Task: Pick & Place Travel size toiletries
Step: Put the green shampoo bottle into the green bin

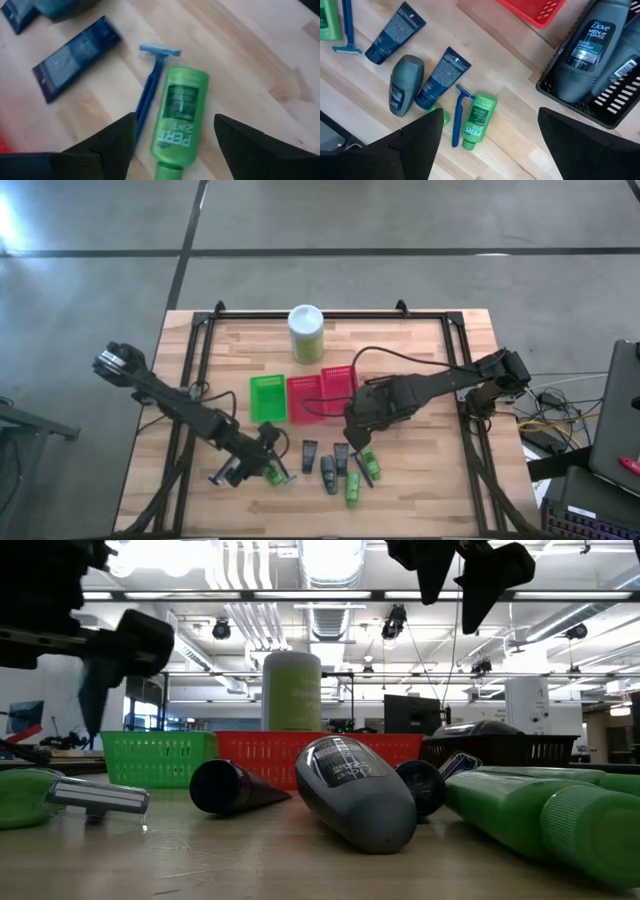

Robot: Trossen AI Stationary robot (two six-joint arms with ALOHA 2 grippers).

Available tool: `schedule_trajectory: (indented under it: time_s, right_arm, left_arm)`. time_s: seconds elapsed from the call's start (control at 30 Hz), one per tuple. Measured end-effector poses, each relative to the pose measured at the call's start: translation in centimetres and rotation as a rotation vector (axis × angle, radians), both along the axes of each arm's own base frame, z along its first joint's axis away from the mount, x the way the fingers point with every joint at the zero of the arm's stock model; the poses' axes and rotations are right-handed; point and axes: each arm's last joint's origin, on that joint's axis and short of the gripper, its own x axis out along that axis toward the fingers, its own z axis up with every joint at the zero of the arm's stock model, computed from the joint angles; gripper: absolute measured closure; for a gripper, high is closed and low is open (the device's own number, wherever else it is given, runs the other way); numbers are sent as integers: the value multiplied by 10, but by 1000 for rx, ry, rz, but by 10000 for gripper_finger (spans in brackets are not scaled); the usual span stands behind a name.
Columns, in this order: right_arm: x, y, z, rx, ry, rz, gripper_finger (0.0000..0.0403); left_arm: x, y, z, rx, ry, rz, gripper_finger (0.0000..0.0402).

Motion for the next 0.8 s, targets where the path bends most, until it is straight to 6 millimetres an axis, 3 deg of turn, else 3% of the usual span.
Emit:
schedule_trajectory:
  time_s: [0.2, 0.5, 0.8]
  right_arm:
    - [-6, 0, 5, -2, 5, 0, 74]
    - [-18, -5, 23, -34, -54, -33, 50]
    - [-20, -6, 23, -44, -45, -36, 71]
  left_arm:
    - [0, 0, -8, -20, 57, -49, 96]
    - [7, 5, -21, 19, 47, -90, 90]
    - [10, 3, -37, -3, 141, -111, 103]
